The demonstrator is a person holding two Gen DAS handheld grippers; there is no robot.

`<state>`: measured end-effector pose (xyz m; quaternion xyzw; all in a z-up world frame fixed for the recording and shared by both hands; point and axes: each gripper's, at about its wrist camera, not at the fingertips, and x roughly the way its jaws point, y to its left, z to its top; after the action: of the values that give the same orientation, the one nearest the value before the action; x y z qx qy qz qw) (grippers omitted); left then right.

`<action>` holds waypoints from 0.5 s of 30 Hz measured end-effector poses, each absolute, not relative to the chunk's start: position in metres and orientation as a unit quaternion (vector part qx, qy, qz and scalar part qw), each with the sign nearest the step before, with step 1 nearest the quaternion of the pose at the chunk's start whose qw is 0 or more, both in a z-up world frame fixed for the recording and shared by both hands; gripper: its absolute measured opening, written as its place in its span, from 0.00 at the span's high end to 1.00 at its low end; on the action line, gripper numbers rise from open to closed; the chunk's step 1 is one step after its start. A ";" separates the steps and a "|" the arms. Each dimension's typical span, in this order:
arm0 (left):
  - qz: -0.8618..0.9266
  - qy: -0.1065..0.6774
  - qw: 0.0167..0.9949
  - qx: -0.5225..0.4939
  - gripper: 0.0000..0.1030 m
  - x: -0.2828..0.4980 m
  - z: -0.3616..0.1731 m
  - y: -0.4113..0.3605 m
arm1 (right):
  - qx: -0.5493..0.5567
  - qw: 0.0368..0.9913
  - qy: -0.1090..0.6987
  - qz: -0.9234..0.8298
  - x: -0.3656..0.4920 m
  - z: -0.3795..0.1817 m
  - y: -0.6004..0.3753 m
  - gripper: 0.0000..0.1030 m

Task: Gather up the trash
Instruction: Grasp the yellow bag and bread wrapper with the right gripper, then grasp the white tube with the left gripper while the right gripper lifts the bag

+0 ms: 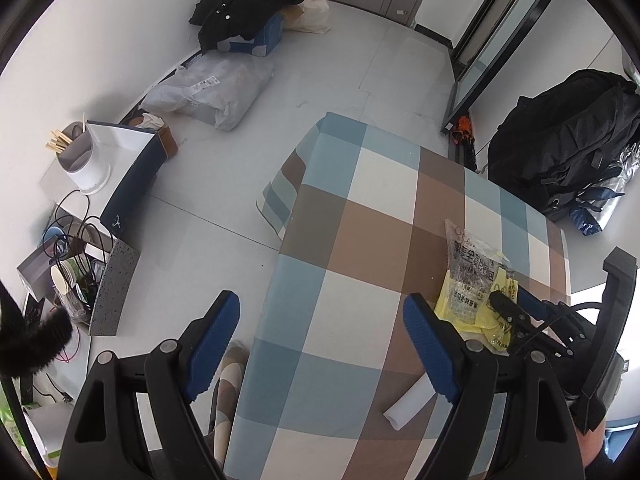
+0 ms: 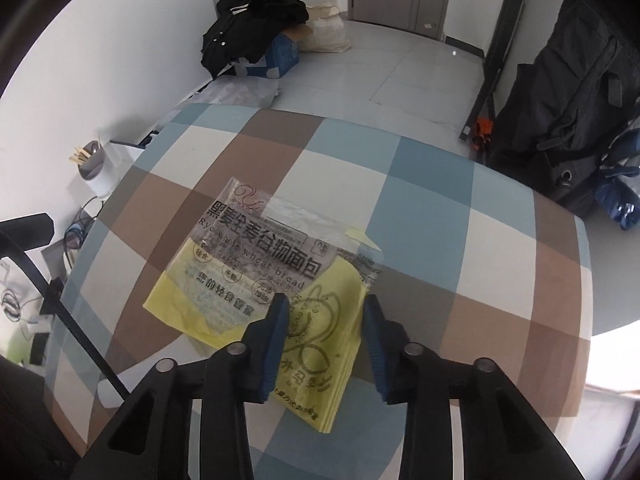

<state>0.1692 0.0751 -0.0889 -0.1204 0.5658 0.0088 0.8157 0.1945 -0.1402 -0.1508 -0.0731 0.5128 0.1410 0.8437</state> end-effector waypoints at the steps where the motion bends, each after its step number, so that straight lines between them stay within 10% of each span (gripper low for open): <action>1: 0.008 0.566 0.816 -0.120 0.21 0.169 -0.089 0.075 | -0.073 0.845 0.510 0.142 0.194 -0.150 -0.141 0.81; 3: 0.010 0.564 0.818 -0.112 0.21 0.169 -0.090 0.074 | -0.068 0.847 0.506 0.146 0.195 -0.148 -0.144 0.98; 15: -0.098 0.561 0.819 -0.069 0.21 0.159 -0.087 0.032 | 0.057 0.872 0.461 0.153 0.194 -0.105 -0.197 0.98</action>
<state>0.1592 0.0321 -0.0873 -0.0686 0.5613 -0.0978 0.8189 0.1935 -0.1974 -0.1050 0.0569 0.4605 0.1533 0.8725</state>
